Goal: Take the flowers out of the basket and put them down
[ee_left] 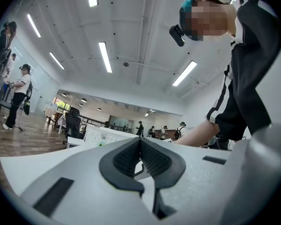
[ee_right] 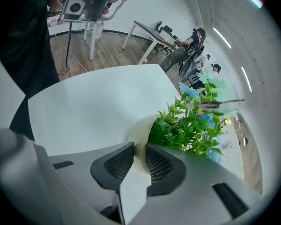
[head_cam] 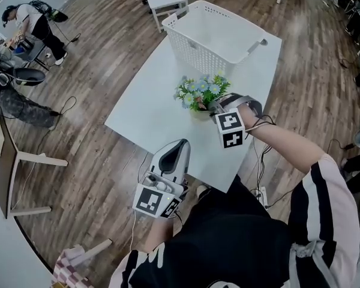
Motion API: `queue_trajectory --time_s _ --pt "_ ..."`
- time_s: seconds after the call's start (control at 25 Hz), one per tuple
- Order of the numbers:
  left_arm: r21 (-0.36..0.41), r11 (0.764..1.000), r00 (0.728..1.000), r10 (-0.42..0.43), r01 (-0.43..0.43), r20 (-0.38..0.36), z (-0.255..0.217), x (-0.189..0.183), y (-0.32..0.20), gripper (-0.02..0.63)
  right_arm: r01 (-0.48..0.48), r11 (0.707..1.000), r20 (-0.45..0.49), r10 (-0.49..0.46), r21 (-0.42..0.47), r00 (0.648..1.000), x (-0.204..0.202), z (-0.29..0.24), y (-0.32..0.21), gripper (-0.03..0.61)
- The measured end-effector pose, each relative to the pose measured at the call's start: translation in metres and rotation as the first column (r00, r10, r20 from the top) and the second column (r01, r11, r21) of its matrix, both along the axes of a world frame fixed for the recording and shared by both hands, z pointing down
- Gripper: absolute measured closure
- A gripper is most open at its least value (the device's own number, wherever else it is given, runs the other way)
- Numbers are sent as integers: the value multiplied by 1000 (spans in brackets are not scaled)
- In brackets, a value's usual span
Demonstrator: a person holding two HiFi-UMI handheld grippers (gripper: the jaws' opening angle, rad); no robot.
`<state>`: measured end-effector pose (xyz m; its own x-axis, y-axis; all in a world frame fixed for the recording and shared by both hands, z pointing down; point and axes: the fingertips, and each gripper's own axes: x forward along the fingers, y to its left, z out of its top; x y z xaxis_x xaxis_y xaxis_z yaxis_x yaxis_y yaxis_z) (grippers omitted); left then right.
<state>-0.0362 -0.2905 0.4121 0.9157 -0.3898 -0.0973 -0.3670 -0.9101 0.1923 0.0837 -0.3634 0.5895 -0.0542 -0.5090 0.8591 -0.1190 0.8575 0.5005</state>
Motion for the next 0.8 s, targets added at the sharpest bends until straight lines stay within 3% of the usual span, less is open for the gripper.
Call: queue_trajectory --time_s 0.44,0.64,0.8 --pt "9 1000 1000 8 -8 5 -2 2 0 609 -22 999 -10 22 23 1000 5 17 1 486" --pt "11 1000 1000 20 -20 -4 -7 3 5 609 -80 996 104 85 -46 991 -5 8 6 483" --pt "5 999 999 35 -35 -10 -8 5 11 609 -102 994 178 95 30 979 -12 -9 5 449"
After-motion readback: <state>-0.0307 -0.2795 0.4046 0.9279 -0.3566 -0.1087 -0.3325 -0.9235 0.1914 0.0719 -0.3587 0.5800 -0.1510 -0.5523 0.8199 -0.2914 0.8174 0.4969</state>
